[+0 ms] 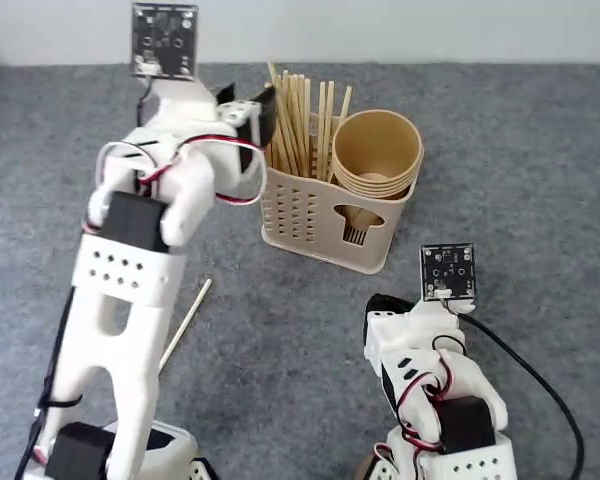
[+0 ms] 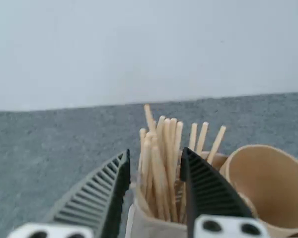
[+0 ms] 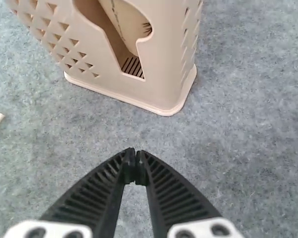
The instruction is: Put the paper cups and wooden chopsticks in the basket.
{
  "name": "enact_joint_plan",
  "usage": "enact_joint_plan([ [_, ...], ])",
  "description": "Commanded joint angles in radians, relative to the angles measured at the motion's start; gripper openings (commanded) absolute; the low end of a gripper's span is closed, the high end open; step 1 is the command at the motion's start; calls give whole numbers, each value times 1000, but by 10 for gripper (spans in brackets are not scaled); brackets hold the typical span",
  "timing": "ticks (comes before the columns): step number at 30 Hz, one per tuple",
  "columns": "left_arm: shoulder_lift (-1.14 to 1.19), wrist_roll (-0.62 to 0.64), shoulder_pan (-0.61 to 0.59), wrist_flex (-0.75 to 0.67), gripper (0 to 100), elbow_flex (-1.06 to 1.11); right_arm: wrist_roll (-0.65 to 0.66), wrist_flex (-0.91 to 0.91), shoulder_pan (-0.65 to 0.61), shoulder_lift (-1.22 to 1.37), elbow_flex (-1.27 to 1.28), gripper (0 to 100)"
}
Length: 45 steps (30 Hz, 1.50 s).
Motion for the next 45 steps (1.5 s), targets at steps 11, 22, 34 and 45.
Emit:
enact_joint_plan([
  [11, -41, -120, -129, 419, 166, 39, -11, -5, 7, -12, -6, 9],
  [22, -43, -169, -176, 74, 166, 570, -11, 22, 7, -12, -6, 9],
  [34, -43, -172, -170, -80, 166, 866, -11, 22, 7, -12, -6, 9],
  [45, -41, -172, -176, -80, 166, 875, -11, 22, 7, -12, -6, 9],
])
